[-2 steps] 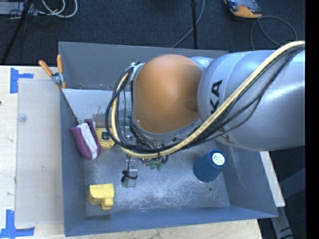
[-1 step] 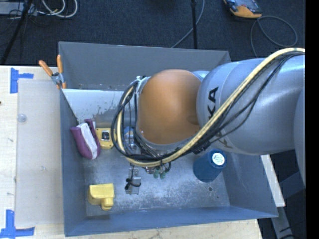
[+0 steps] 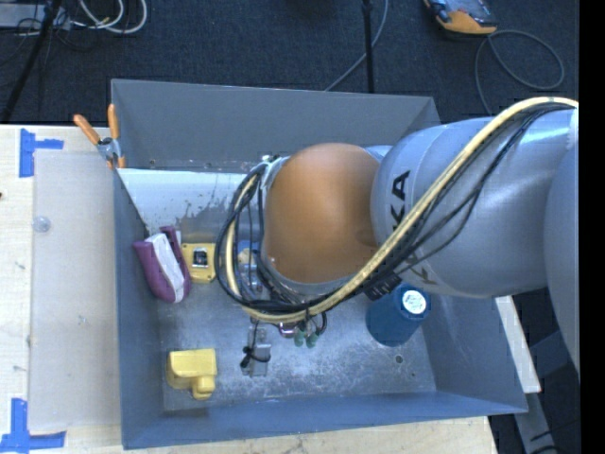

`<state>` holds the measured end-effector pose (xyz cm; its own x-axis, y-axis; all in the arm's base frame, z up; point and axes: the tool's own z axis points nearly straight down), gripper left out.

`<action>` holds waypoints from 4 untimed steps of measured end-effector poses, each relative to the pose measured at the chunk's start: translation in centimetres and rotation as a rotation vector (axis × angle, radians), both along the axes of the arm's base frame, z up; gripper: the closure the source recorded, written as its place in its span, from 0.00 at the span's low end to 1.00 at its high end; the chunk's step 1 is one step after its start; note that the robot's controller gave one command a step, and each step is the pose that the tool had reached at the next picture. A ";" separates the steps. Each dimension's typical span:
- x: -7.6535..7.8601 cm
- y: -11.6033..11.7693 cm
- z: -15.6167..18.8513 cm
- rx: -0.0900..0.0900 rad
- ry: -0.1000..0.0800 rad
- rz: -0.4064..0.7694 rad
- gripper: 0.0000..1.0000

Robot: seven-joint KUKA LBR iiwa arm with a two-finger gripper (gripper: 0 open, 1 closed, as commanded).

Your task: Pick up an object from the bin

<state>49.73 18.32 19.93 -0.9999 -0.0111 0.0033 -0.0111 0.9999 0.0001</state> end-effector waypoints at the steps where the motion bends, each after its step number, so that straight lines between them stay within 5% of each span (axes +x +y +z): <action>1: -0.3 -1.9 -1.8 -0.002 0.007 0.014 0.00; 2: -0.8 -1.1 -4.8 0.002 -0.008 -0.027 0.00; 3: -1.2 4.6 -12.5 -0.003 0.010 -0.049 1.00; 4: -1.2 4.5 -12.5 -0.003 0.010 -0.053 1.00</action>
Offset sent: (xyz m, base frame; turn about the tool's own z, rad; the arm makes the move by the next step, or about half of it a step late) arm -0.0207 0.0031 -0.1055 0.0572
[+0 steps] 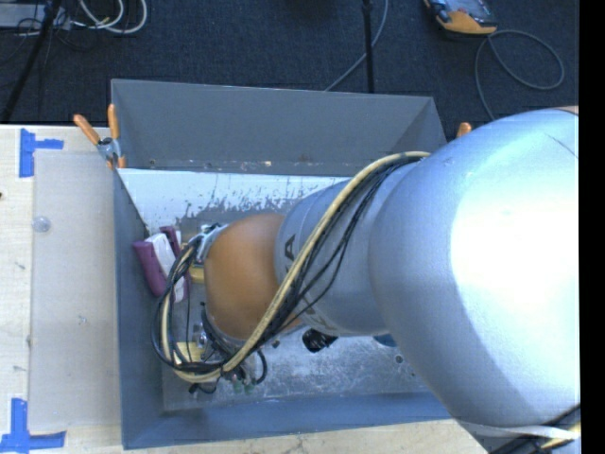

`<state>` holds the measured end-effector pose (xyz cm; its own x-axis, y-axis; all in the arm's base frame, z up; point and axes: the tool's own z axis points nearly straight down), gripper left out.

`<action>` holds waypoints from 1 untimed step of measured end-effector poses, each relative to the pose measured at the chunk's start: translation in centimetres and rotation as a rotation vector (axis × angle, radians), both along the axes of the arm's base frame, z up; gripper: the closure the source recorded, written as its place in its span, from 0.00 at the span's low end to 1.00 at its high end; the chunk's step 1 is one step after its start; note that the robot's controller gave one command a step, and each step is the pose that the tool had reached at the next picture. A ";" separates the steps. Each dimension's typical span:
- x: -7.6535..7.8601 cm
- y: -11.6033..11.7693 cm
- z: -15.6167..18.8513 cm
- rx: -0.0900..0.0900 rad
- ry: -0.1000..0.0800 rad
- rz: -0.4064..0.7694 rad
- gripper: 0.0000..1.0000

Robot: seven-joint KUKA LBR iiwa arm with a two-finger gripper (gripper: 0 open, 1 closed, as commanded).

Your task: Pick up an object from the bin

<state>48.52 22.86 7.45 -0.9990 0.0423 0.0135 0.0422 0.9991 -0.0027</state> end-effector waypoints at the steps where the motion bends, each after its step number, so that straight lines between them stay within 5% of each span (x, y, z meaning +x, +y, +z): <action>1: 0.0 0.0 0.0 0.000 0.000 -0.001 1.00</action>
Offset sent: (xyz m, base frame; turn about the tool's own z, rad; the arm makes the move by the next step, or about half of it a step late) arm -0.0055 -0.0006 0.1520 -0.0142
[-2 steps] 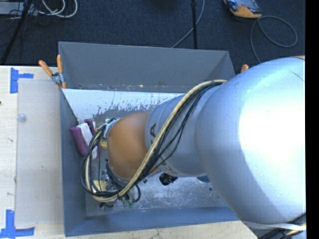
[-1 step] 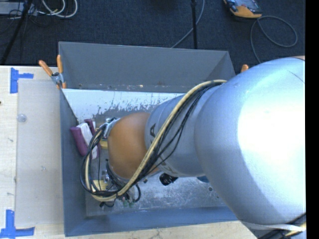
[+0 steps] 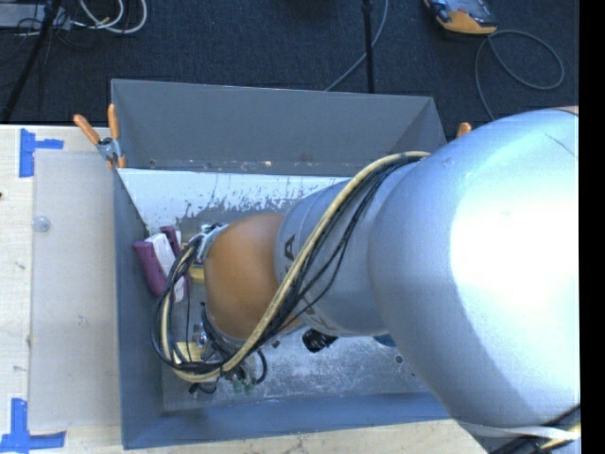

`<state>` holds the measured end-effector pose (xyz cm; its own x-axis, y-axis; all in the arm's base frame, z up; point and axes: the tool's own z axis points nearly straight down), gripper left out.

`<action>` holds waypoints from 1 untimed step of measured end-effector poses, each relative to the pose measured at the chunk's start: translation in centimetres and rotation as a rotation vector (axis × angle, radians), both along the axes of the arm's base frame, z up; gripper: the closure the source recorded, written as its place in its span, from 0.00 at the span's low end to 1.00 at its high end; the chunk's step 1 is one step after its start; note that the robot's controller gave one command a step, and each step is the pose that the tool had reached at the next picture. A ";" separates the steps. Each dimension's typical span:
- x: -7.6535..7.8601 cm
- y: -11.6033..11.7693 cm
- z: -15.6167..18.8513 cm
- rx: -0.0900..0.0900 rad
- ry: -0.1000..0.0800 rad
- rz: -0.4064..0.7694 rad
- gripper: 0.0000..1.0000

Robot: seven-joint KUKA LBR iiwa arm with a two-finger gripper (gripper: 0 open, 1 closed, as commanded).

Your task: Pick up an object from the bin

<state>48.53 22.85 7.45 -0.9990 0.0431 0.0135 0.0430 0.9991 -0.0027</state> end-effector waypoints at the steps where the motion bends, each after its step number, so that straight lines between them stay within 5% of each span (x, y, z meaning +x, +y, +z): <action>1: -0.5 -0.1 15.2 0.000 0.001 0.008 1.00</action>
Offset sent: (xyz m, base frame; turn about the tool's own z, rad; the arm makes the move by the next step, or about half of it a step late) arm 0.0000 0.0000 0.0000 0.0000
